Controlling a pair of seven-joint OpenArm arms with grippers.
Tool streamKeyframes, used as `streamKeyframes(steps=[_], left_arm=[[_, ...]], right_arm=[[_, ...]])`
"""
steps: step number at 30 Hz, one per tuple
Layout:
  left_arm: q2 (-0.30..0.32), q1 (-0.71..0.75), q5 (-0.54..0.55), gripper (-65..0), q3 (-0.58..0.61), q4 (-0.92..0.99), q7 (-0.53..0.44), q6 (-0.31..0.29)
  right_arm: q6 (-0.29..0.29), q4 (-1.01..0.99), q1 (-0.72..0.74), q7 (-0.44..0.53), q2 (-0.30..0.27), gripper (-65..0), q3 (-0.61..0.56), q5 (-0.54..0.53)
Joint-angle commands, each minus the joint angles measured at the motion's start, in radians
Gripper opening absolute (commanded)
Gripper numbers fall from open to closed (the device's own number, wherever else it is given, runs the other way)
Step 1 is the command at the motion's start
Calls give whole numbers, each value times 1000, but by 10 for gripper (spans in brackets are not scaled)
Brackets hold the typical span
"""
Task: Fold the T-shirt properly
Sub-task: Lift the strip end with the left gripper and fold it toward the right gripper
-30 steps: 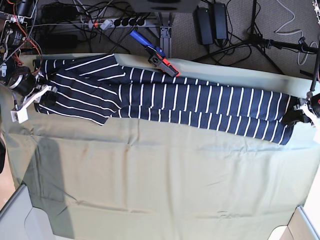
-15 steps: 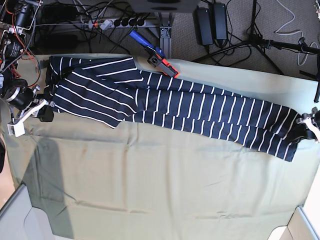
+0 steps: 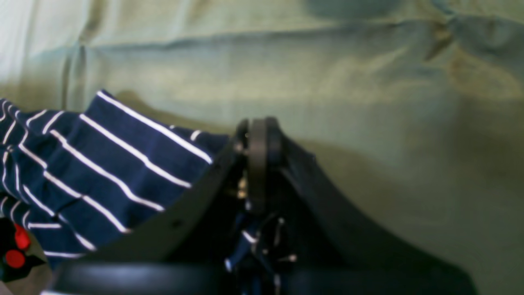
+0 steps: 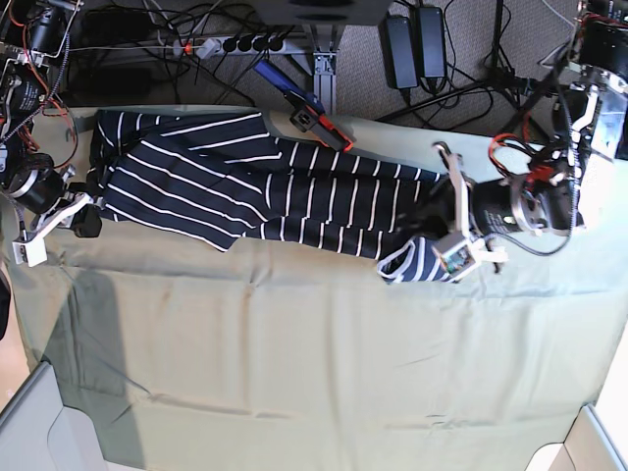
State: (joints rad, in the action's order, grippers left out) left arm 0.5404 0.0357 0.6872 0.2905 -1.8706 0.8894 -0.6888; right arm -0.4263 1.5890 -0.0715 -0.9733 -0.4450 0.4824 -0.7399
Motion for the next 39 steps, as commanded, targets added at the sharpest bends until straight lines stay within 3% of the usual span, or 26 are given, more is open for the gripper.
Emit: streamKeyframes(steps=[1, 7, 12, 16, 18, 19, 22, 24, 29, 39], left_arm=[[-8, -16, 1, -650, 10, -13, -41, -9], [-101, -18, -26, -650, 44, 30, -60, -9], [-130, -21, 6, -650, 44, 67, -63, -9], [-130, -9, 58, -375, 44, 68, -62, -9], [-130, -1, 95, -327, 44, 67, -62, -9], [-130, 1, 114, -328, 44, 67, -62, -9], [-142, 0, 148, -328, 44, 63, -58, -9], [-153, 0, 147, -328, 44, 58, -47, -9], [-152, 0, 138, -328, 23, 57, -21, -9], [-144, -2, 139, -328, -16, 58, -21, -9]], right_arm=[[-71, 14, 13, 20, -20, -650, 8, -9], [-71, 14, 13, 19, -20, -650, 8, -8], [-71, 14, 13, 19, -19, -650, 8, 0], [-71, 14, 13, 10, -19, -650, 8, 10], [-70, 14, 13, -4, -20, -650, 9, 29], [-69, 14, 13, -14, -20, -608, 11, 29], [-69, 14, 13, -21, -20, -332, 36, 29], [-68, 14, 13, -35, -20, -221, 77, 25], [-71, 14, 0, -203, -21, -209, 195, -97], [-72, 13, -99, -183, 33, -210, 187, -135]])
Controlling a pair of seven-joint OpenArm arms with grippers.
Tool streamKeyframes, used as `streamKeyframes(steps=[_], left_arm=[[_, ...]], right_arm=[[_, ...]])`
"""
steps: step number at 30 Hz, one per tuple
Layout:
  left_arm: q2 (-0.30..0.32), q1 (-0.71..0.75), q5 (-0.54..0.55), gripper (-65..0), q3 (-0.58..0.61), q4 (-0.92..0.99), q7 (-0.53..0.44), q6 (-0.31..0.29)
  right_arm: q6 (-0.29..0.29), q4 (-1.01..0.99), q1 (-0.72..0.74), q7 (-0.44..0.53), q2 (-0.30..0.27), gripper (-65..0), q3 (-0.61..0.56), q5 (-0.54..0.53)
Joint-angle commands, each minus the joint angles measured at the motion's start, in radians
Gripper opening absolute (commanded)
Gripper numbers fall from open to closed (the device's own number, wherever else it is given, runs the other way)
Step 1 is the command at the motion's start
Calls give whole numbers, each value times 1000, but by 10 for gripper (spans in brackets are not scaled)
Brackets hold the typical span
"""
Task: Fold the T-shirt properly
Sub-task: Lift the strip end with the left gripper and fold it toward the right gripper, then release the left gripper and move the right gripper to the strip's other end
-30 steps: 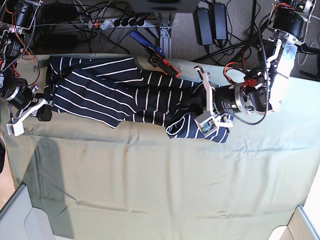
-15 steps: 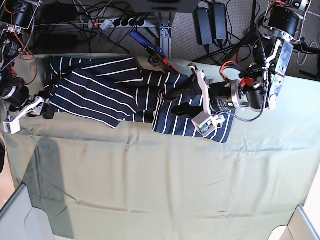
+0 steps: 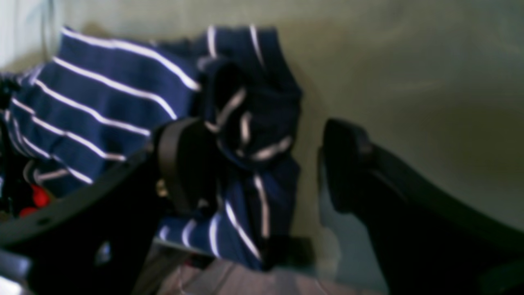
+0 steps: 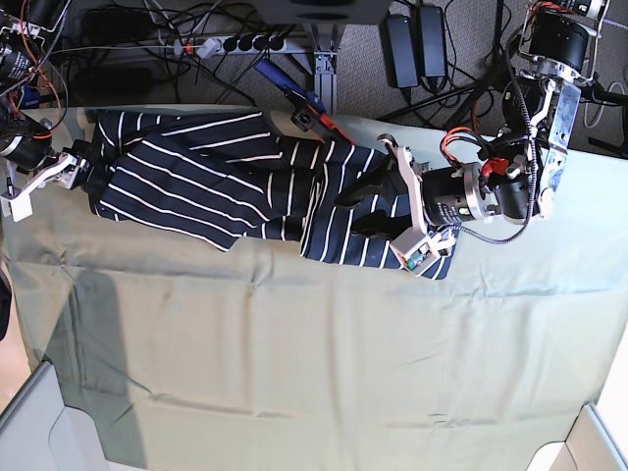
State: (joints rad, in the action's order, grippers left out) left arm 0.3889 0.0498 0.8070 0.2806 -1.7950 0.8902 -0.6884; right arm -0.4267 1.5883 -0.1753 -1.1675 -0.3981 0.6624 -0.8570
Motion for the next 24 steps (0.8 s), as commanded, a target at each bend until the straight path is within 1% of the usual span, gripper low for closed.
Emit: streamKeyframes(steps=[1, 7, 10, 15, 16, 17, 18, 19, 21, 22, 23, 24], left_arm=[[10, -16, 19, -328, -6, -18, -20, -10], [11, -16, 19, -328, -6, -18, -18, -10], [11, -16, 19, -328, -6, -18, -18, -10], [10, -16, 19, -328, -6, -18, -18, -10], [11, -16, 19, -328, -6, -18, -18, -10], [11, -16, 18, -328, -6, -18, -18, -10], [11, -16, 18, -328, -8, -18, -18, -10], [10, -16, 19, -328, -14, -18, -18, -10], [11, -16, 19, -328, -37, -18, -18, -10], [10, -16, 19, -328, -55, -18, -18, -10], [11, -16, 19, -328, -78, -18, -18, -10], [11, -16, 19, -328, -104, -18, -17, -10]], right_arm=[[-71, 12, 2, 14, -5, -210, 6, -19], [-72, 2, 0, 43, 36, -210, -8, -14], [-72, -16, 0, 54, 35, -210, -16, 5], [-72, -68, 0, 76, 35, -212, -17, 4], [-72, -76, 0, 76, 35, -222, -17, 2], [-72, -80, 0, 75, 35, -252, -17, 0], [-72, -84, 0, 75, 35, -304, -17, 0], [-72, -87, 0, 75, 35, -373, -17, 0], [-72, -87, 0, 75, 35, -533, -17, 0], [-72, -87, 0, 74, 35, -597, -17, 0], [-72, -87, 0, 74, 35, -650, -17, 0], [-72, -87, 0, 75, 35, -650, -17, 0]])
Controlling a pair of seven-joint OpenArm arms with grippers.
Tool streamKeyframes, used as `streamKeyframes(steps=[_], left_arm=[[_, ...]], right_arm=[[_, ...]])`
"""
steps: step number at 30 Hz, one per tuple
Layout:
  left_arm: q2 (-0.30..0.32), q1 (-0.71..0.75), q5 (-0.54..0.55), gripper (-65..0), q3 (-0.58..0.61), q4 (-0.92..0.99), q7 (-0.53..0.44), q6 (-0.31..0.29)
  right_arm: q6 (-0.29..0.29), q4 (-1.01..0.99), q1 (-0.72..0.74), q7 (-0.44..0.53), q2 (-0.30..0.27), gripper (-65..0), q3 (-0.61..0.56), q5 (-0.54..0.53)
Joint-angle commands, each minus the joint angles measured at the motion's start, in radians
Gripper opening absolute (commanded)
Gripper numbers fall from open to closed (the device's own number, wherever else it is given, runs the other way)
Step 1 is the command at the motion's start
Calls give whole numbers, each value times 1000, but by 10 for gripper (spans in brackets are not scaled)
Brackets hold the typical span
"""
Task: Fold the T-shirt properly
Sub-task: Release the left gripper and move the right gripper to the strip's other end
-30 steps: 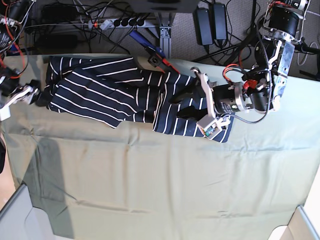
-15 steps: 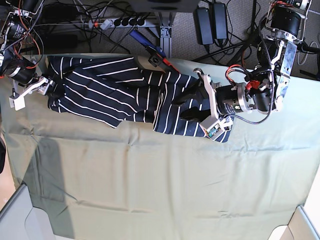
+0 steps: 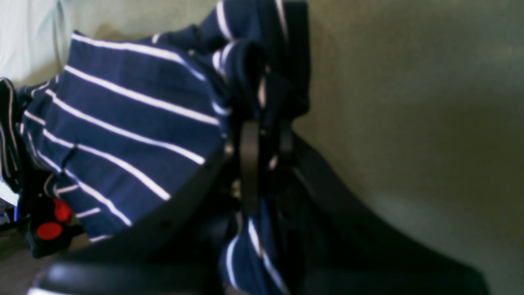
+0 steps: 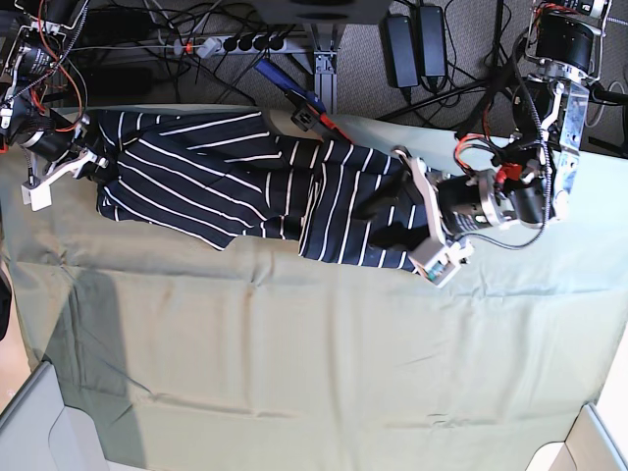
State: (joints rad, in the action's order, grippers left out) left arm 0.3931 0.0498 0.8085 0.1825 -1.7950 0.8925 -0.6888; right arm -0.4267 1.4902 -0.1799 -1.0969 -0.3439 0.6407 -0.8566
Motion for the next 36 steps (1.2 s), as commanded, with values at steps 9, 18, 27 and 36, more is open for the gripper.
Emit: streamKeyframes(steps=[9, 18, 27, 36], left_arm=[[95, 0, 18, -328, -170, 31, -13, -9], [157, 11, -35, -328, -170, 348, -46, -9], [170, 20, -24, -328, -170, 425, -61, -9], [170, 19, 29, -328, -170, 425, -37, -9]], right_arm=[[-73, 61, 19, -1, -29, -650, 6, -69], [-75, 261, 110, -29, 81, -650, -19, -93], [-75, 465, 121, -10, 320, -650, -314, -10], [-75, 509, 122, 104, 494, -650, -623, 142]])
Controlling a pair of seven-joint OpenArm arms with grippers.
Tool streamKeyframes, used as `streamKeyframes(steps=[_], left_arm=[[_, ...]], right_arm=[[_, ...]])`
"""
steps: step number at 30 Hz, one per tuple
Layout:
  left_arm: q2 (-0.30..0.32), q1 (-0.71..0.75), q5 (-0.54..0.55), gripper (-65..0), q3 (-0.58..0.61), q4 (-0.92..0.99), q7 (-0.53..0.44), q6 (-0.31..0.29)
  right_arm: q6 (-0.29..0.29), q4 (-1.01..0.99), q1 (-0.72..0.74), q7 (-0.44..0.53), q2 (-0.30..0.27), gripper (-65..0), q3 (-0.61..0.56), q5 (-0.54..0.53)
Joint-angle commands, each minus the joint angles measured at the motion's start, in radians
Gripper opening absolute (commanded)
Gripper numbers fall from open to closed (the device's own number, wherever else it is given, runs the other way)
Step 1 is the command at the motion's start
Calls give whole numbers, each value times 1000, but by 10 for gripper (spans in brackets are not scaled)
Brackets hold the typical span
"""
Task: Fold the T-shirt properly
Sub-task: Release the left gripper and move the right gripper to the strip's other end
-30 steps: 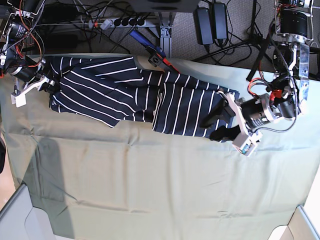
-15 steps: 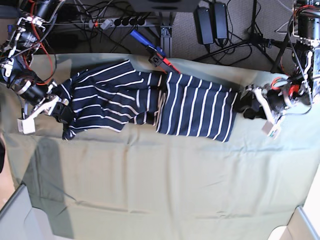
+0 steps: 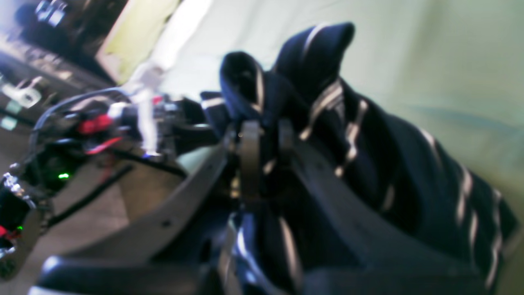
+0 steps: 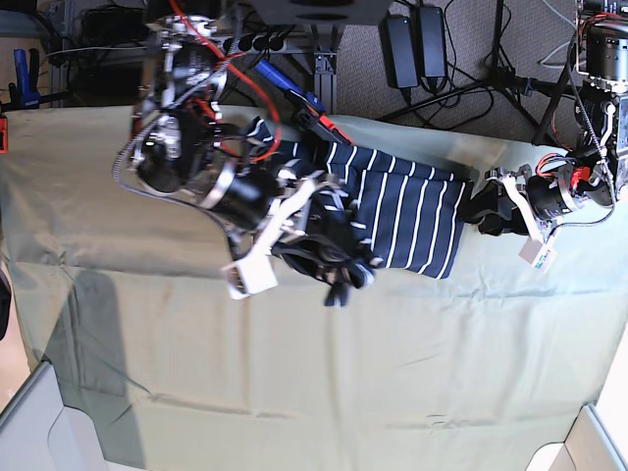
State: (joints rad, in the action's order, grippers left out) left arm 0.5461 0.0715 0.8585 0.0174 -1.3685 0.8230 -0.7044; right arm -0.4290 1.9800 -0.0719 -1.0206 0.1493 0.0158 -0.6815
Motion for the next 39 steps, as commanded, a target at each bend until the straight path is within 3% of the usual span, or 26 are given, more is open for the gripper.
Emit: streamKeyframes(steps=[1, 4, 8, 10, 14, 16, 22, 28, 29, 30, 32, 39], left_arm=[[17, -2, -3, -328, -5, -2, 37, 6], [17, -2, 13, -328, -5, -2, 42, 6], [18, -2, 14, -328, -5, -2, 50, 6], [18, -2, 21, -328, -5, -2, 57, 6], [23, -2, 49, -328, -5, -2, 57, 6], [30, -2, 51, -328, -7, -2, 57, 6], [93, -3, 124, -328, -23, -2, 59, 6], [119, -2, 175, -331, -162, -27, 156, 6], [119, 3, 200, -338, -186, -41, 174, 6], [119, 13, 229, -353, -208, -62, 185, 6], [119, 48, 274, -405, -236, -123, 193, 6], [116, 247, 248, -593, -233, -456, 192, 6]], right_arm=[[-73, 19, 14, 57, 1, -650, -39, -4], [-72, 17, 19, 121, 2, -650, -145, 86], [-72, -2, 33, 130, 1, -650, -246, 212], [-72, -20, 33, 141, 2, -650, -263, 227], [-72, -61, 33, 207, 1, -322, -265, 230], [-72, -66, 33, 221, 2, -276, -265, 228], [-72, -66, 60, 211, 1, -277, -265, 184], [-72, -58, 153, 166, 1, -286, -230, 214], [-72, -58, 170, 167, 1, -328, -214, 238], [-72, -58, 187, 168, 1, -410, -196, 267], [-72, -59, 216, 168, 1, -650, -152, 333], [-72, -134, 283, 230, -19, -650, 10, 412]])
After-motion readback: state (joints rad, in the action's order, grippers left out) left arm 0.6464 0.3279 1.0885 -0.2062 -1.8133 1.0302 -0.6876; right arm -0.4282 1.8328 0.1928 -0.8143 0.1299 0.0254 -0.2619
